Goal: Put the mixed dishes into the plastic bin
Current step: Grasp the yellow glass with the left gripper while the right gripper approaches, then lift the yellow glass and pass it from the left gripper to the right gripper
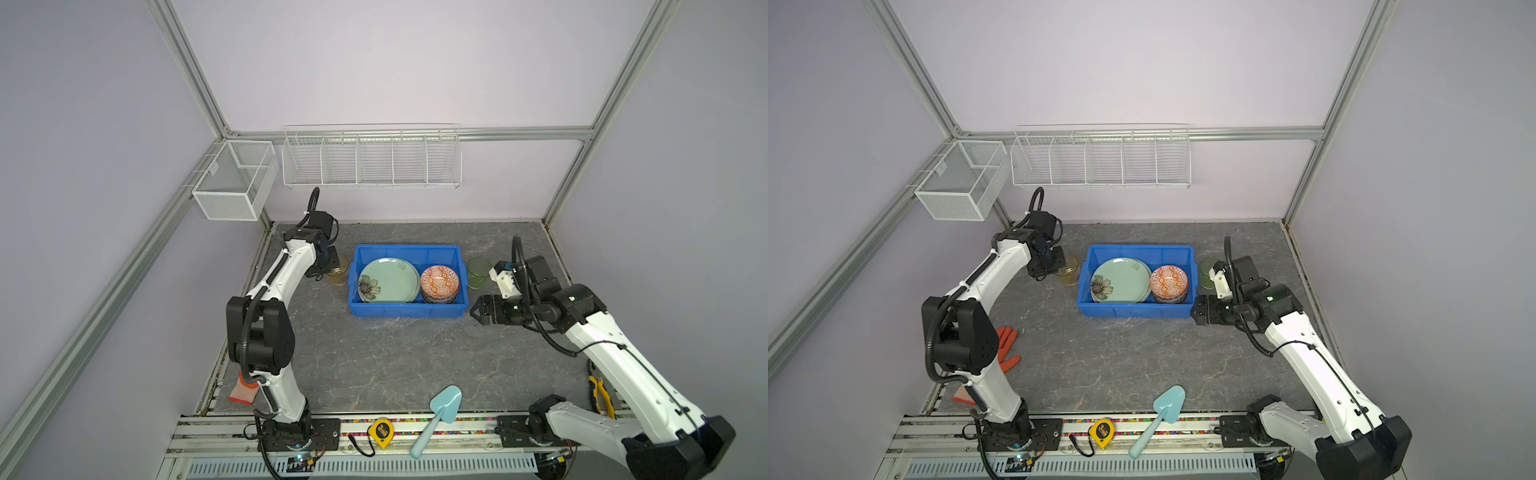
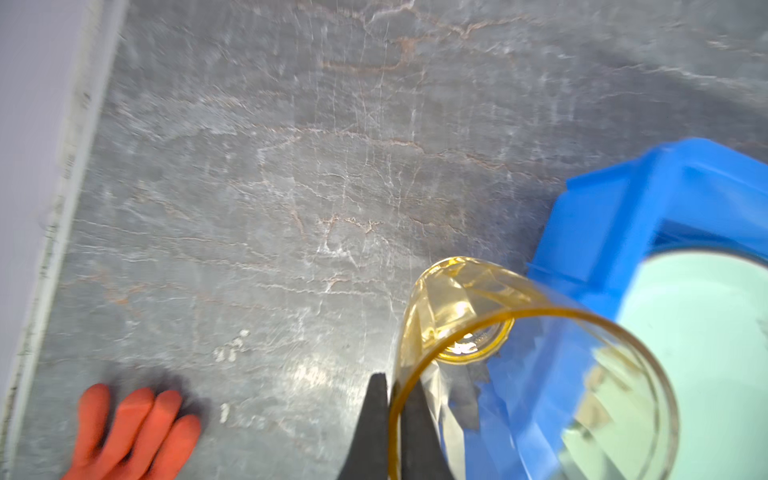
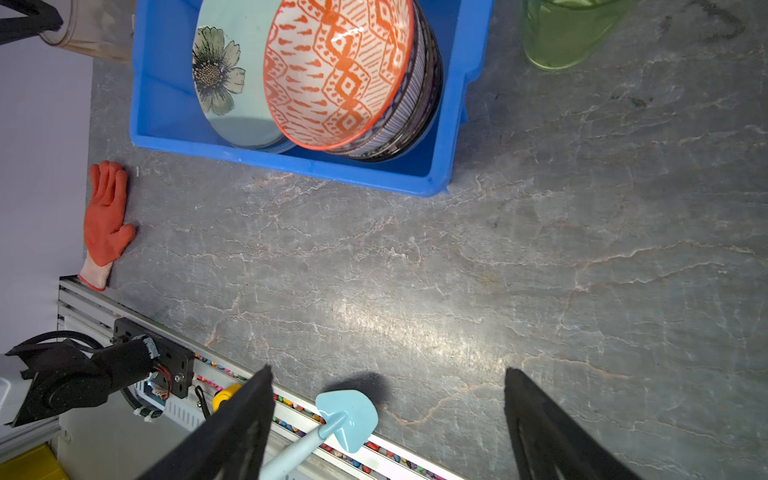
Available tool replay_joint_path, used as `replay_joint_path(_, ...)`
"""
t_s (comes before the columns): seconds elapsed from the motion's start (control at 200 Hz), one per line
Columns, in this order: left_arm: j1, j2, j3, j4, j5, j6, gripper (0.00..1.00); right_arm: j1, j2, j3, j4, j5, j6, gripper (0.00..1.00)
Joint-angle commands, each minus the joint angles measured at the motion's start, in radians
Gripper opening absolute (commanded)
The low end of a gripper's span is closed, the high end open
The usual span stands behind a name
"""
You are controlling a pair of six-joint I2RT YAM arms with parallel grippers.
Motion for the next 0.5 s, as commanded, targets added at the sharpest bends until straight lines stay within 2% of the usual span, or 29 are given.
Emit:
replay_joint_path(0.0,-0.032,-0.078,-0.029,-0.065,-0.052,0.026,0.00,0.011,0.042,0.036,0.049,-0.042,-0.034,0.89)
replay_joint_path(0.09,-0.051,-0.141,-0.052,-0.082,-0.029,0.022,0.00,0.040,0.084,0.068,0.056,-0.033,-0.051,0.93)
replay_joint_path(0.25,-0.088,-0.240,-0.096,-0.092,0.099,-0.001,0.00,0.135,0.182,0.159,0.065,0.002,-0.067,0.95)
replay_joint_path(0.43,-0.216,-0.333,-0.148,-0.102,0.077,-0.091,0.00,0.247,0.341,0.337,0.049,0.015,-0.093,1.00)
replay_joint_path(0.495,-0.256,-0.355,-0.175,-0.095,0.068,-0.122,0.00,0.284,0.390,0.409,0.042,0.024,-0.099,0.98)
